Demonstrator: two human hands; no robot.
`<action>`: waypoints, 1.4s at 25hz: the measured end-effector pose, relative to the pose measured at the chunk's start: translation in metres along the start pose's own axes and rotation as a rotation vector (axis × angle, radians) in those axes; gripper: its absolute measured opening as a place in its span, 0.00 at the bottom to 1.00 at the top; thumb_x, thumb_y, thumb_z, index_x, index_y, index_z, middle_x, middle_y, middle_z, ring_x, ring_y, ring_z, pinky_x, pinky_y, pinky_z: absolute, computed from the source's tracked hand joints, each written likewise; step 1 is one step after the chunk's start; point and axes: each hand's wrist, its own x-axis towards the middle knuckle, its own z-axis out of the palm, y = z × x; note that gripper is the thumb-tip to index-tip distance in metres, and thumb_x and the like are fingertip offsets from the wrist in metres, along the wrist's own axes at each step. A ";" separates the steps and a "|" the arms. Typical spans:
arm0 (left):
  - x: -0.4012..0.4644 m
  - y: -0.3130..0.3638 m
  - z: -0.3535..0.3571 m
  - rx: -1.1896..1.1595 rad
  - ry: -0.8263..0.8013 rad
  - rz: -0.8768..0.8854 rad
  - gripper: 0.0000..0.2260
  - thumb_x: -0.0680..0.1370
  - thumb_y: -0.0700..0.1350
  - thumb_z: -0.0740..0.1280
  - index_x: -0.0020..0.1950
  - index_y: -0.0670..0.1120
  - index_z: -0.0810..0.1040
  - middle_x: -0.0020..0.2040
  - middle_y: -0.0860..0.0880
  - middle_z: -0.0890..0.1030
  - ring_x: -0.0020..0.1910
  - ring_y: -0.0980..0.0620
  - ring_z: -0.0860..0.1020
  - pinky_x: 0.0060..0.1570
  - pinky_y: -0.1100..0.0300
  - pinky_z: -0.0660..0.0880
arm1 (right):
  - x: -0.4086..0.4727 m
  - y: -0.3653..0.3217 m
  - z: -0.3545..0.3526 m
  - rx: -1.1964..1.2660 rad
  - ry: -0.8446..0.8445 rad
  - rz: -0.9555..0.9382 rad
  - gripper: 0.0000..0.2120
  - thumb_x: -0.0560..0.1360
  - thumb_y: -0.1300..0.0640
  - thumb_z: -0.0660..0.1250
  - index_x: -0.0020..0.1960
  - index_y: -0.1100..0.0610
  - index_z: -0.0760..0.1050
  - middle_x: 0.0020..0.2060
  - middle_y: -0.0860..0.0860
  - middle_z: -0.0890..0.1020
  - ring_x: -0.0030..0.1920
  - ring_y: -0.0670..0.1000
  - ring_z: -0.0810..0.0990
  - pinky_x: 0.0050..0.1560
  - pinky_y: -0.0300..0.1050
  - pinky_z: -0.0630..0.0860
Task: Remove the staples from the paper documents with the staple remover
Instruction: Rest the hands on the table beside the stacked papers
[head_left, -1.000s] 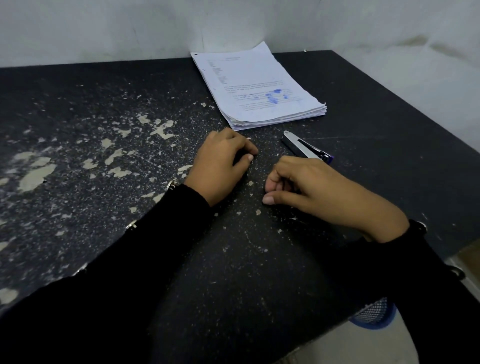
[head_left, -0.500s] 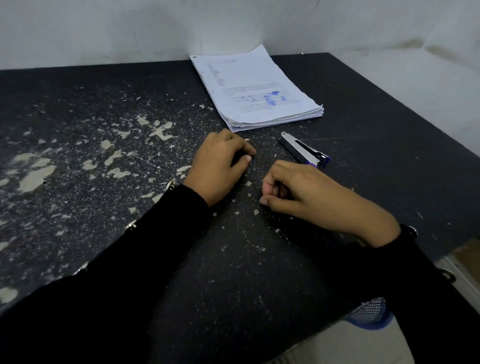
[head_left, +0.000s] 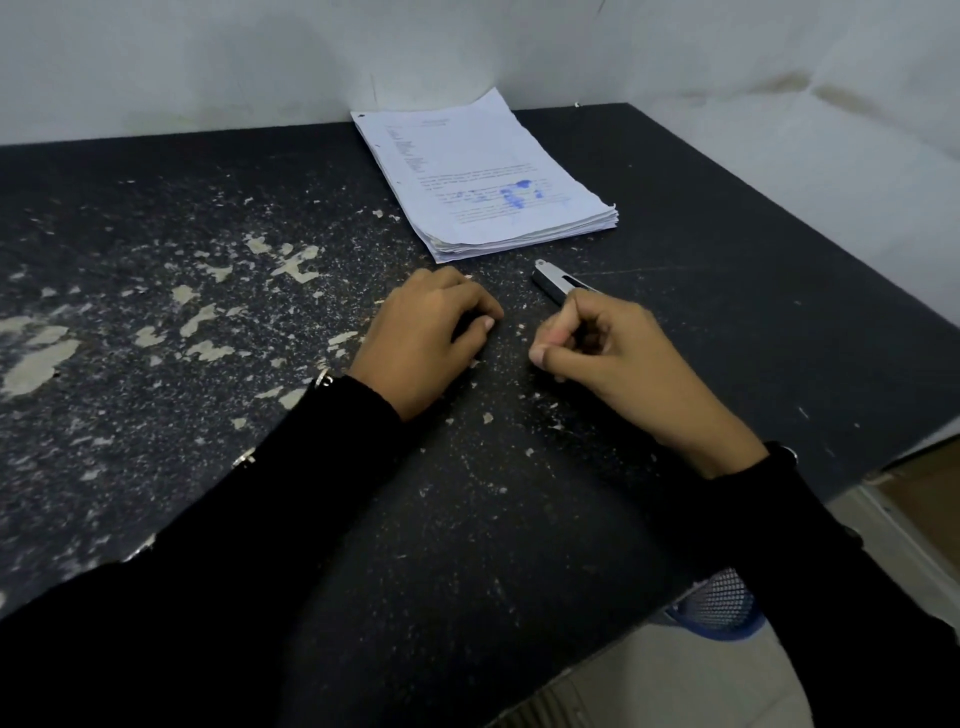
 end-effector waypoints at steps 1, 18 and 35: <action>-0.001 0.002 0.001 0.004 -0.008 0.024 0.08 0.78 0.45 0.65 0.53 0.48 0.82 0.52 0.47 0.80 0.55 0.46 0.75 0.54 0.54 0.68 | -0.002 0.000 -0.001 0.010 0.026 0.011 0.08 0.69 0.60 0.73 0.37 0.54 0.74 0.39 0.57 0.84 0.36 0.52 0.79 0.45 0.58 0.78; 0.017 0.157 0.087 -0.064 -0.295 0.437 0.20 0.75 0.55 0.57 0.58 0.48 0.80 0.61 0.48 0.79 0.59 0.48 0.77 0.59 0.50 0.74 | -0.121 0.056 -0.100 0.111 0.555 0.217 0.08 0.72 0.66 0.71 0.41 0.57 0.74 0.36 0.57 0.80 0.37 0.48 0.79 0.36 0.38 0.78; 0.053 0.231 0.157 -0.090 -0.324 0.521 0.18 0.79 0.55 0.60 0.67 0.51 0.74 0.70 0.51 0.72 0.70 0.52 0.70 0.71 0.50 0.62 | -0.181 0.168 -0.155 -0.229 0.767 0.535 0.08 0.70 0.64 0.68 0.39 0.52 0.73 0.34 0.52 0.81 0.37 0.56 0.82 0.39 0.55 0.82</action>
